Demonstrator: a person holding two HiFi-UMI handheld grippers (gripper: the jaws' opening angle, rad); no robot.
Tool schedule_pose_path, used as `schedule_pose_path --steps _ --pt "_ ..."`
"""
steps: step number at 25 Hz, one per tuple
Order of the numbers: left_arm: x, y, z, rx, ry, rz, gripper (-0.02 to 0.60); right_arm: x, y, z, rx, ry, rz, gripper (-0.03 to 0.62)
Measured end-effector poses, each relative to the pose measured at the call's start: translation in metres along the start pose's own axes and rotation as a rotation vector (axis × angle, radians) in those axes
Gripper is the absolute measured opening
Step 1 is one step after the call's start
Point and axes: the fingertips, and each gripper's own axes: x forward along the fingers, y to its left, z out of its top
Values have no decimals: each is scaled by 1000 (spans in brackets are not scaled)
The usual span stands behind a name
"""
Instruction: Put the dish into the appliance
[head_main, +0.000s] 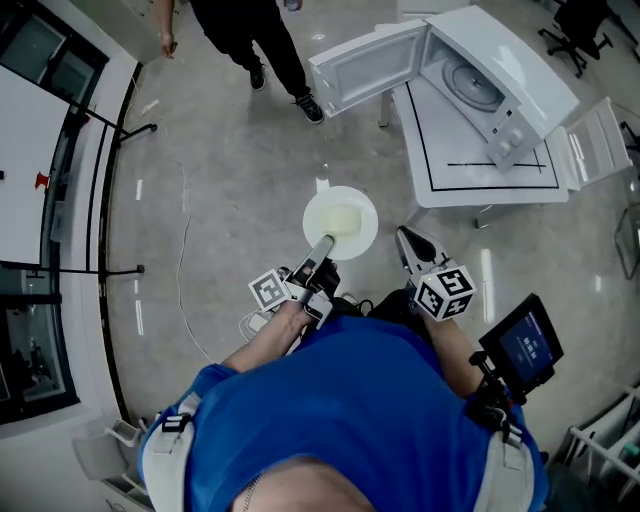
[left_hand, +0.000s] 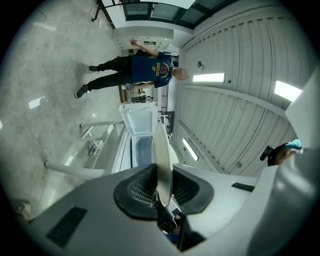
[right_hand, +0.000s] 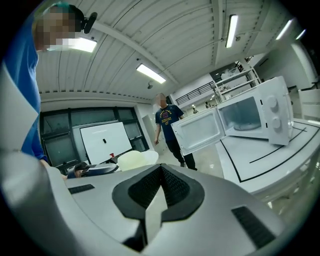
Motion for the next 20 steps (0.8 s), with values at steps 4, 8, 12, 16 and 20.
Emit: schedule_pose_path --steps 4,8,12,16,20 --pt "20 2 4 -15 45 -15 66 3 -11 8 -6 -17 -44 0" --pt "49 9 11 -19 74 -24 66 6 -33 23 -8 -47 -81 0" --pt "77 15 16 -30 87 -29 66 9 -54 36 -5 -66 -108 1" --pt "126 27 18 -38 112 -26 66 17 -92 52 1 -78 -125 2" --pt "176 37 17 -36 150 -27 66 21 -129 68 14 -94 -150 0"
